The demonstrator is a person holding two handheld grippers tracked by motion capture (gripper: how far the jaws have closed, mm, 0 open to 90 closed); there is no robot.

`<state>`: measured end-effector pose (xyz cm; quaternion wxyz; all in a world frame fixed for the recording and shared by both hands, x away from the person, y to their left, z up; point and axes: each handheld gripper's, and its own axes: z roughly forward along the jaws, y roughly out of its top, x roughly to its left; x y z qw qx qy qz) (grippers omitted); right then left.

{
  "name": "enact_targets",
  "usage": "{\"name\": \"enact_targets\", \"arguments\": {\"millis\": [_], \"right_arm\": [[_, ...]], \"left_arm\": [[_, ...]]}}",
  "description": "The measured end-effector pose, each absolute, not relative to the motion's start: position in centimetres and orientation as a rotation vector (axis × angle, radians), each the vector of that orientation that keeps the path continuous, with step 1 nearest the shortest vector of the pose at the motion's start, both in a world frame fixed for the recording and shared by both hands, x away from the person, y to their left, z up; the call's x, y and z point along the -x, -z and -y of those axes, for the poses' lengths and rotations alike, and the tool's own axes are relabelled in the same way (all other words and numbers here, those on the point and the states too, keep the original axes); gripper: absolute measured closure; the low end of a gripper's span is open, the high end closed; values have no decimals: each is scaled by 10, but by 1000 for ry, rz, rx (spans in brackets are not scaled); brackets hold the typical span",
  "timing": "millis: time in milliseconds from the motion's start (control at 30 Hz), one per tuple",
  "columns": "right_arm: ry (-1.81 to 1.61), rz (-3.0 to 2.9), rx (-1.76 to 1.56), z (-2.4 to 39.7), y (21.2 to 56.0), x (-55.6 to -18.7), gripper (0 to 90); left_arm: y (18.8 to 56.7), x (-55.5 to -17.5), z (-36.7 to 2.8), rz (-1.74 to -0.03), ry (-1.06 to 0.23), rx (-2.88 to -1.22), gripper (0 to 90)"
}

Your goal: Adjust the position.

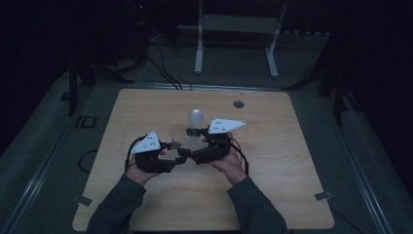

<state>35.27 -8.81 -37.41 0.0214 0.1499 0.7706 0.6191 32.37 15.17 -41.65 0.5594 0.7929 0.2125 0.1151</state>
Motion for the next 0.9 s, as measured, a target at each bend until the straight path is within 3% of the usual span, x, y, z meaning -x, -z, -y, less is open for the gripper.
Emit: {"name": "enact_targets", "arguments": {"millis": [400,900], "right_arm": [[-1997,-2328,-459,88,373,-353,200],[-2024,-2320,-438,86,371,-353,231]], "left_arm": [[420,-326,-148,-480,-163,-1786,407],[424,-326,-146,-457,-131,-1762,408]]}}
